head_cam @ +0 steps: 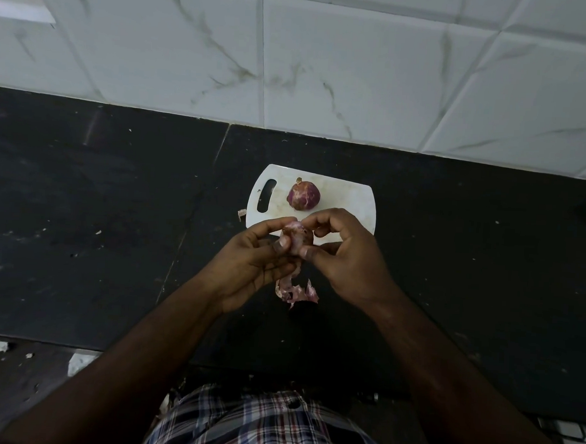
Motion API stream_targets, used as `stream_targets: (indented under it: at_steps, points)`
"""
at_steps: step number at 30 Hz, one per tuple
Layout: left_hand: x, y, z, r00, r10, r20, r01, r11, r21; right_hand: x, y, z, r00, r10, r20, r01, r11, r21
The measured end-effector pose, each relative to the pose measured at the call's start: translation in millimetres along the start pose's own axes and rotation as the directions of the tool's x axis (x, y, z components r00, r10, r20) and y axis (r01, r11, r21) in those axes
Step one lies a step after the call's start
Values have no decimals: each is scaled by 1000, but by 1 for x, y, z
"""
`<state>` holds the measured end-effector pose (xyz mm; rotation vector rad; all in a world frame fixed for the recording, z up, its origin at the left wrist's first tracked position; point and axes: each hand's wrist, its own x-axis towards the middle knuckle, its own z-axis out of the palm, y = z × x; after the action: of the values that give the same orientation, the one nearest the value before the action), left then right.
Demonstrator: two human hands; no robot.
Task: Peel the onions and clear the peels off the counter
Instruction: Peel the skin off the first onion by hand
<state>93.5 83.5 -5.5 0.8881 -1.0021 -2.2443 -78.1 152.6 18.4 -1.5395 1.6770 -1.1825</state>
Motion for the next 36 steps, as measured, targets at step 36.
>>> stream_targets:
  at_steps: [36]
  points:
    - [-6,2,16,989,144,-23,-139,979,150,-8,-17,-6,1000,-25,4,25,1000,-19]
